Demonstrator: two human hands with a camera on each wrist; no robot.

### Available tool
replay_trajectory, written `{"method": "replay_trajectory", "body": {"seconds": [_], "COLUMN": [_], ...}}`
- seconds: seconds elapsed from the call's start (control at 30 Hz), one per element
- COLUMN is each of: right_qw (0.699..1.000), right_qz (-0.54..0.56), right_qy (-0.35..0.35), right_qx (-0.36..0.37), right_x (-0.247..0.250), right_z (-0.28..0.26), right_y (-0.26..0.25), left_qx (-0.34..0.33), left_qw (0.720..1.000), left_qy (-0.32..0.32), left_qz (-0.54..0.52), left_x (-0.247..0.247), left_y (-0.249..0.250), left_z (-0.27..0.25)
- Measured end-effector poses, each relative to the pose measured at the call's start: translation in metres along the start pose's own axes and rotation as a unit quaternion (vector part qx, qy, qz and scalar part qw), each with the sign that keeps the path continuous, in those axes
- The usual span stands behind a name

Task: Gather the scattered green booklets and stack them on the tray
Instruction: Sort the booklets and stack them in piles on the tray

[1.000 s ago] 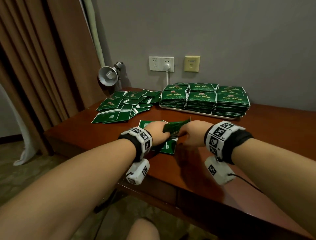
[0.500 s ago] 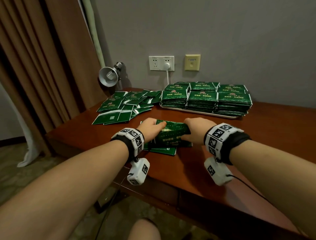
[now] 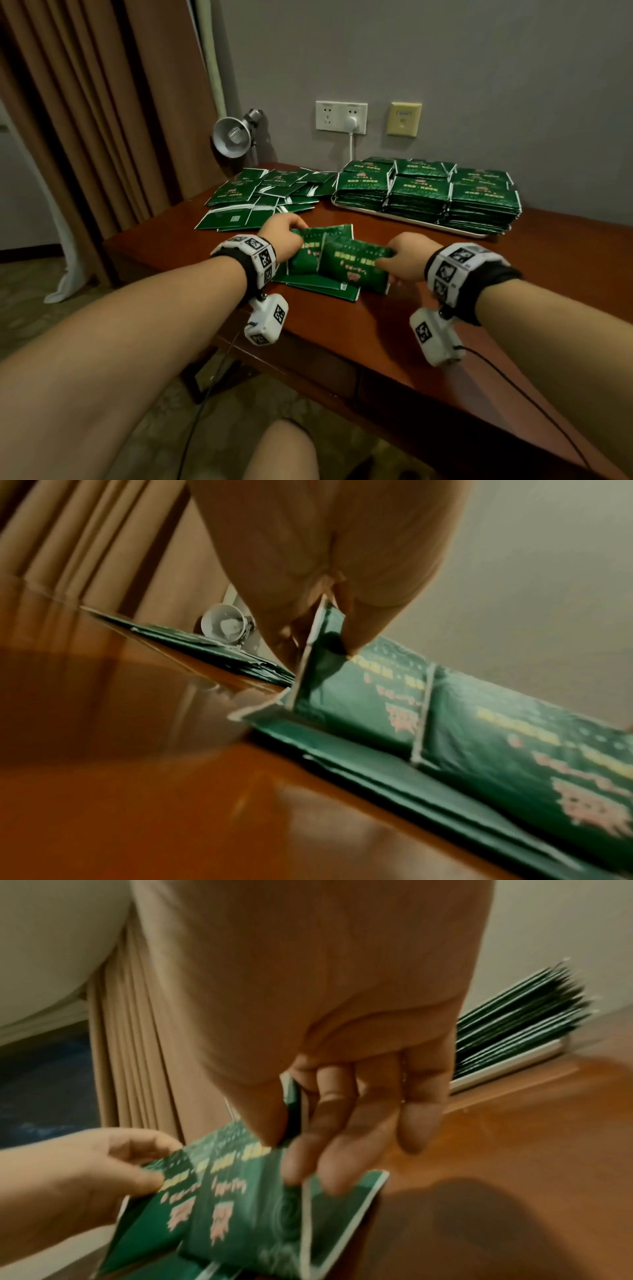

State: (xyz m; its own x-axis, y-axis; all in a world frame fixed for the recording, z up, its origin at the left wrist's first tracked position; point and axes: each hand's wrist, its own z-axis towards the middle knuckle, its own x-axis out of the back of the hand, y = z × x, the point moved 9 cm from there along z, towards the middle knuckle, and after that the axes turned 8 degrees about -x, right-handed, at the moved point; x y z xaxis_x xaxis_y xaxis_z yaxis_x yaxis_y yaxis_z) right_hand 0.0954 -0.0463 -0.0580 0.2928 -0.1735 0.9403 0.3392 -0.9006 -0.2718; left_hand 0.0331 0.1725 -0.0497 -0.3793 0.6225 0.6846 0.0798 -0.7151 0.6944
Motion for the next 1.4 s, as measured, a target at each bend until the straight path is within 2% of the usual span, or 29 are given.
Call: {"method": "replay_trajectory", "body": {"seconds": [0.1, 0.17, 0.2, 0.27, 0.33, 0.4, 0.53, 0.7, 0.77, 0.83, 0.93, 1.0, 1.07, 1.13, 1.23, 1.3, 1.4], "right_qw": [0.995, 0.992, 0.992, 0.985, 0.982, 0.983, 0.986, 0.980, 0.979, 0.982, 0.988, 0.972, 0.950, 0.962, 0.989, 0.989, 0.987], "right_qz": [0.060, 0.023, -0.032, -0.139, -0.162, -0.171, -0.162, -0.182, -0.187, -0.154, -0.021, 0.109, 0.175, 0.106, -0.080, -0.124, -0.154], "right_qy": [-0.048, -0.046, -0.034, -0.004, 0.010, -0.006, -0.037, -0.055, -0.048, -0.044, -0.067, -0.113, -0.163, -0.164, -0.075, -0.061, -0.051], "right_qx": [-0.068, -0.112, -0.117, -0.107, -0.096, -0.064, -0.029, -0.052, -0.072, -0.098, -0.137, -0.173, -0.198, -0.189, -0.103, -0.054, 0.015], "right_x": [-0.001, 0.002, 0.004, 0.005, -0.001, -0.011, -0.023, -0.024, -0.014, -0.005, -0.003, -0.010, -0.021, -0.021, -0.007, -0.007, -0.006], "right_z": [-0.003, -0.008, -0.009, -0.009, -0.008, -0.006, -0.003, -0.003, -0.003, -0.002, -0.003, -0.009, -0.020, -0.025, -0.020, -0.016, -0.014], "right_y": [0.017, 0.026, 0.028, 0.028, 0.026, 0.018, 0.005, 0.008, 0.013, 0.020, 0.030, 0.039, 0.043, 0.042, 0.026, 0.017, 0.002], "left_qx": [0.003, 0.016, 0.025, 0.031, 0.043, 0.045, -0.002, -0.121, -0.155, -0.190, -0.220, -0.201, -0.170, -0.161, -0.137, -0.084, 0.010], "left_qw": [0.998, 0.992, 0.988, 0.973, 0.958, 0.946, 0.941, 0.904, 0.905, 0.910, 0.933, 0.955, 0.968, 0.962, 0.947, 0.939, 0.922], "left_qy": [0.025, 0.002, -0.022, -0.078, -0.129, -0.164, -0.186, -0.237, -0.214, -0.160, -0.081, -0.064, -0.089, -0.116, -0.114, -0.127, -0.187], "left_qz": [0.057, 0.122, 0.153, 0.213, 0.253, 0.276, 0.283, 0.336, 0.334, 0.331, 0.274, 0.208, 0.163, 0.188, 0.266, 0.309, 0.340], "left_x": [0.012, 0.009, 0.004, -0.009, -0.021, -0.028, -0.035, -0.046, -0.043, -0.032, -0.016, -0.009, -0.009, -0.010, -0.014, -0.023, -0.049], "left_y": [-0.005, -0.011, -0.014, -0.019, -0.026, -0.028, -0.013, 0.014, 0.025, 0.037, 0.054, 0.059, 0.059, 0.060, 0.058, 0.054, 0.042], "left_z": [0.001, 0.002, 0.002, 0.003, 0.004, 0.003, 0.001, -0.002, -0.001, 0.002, 0.003, 0.003, 0.002, 0.001, 0.004, 0.002, -0.005]}}
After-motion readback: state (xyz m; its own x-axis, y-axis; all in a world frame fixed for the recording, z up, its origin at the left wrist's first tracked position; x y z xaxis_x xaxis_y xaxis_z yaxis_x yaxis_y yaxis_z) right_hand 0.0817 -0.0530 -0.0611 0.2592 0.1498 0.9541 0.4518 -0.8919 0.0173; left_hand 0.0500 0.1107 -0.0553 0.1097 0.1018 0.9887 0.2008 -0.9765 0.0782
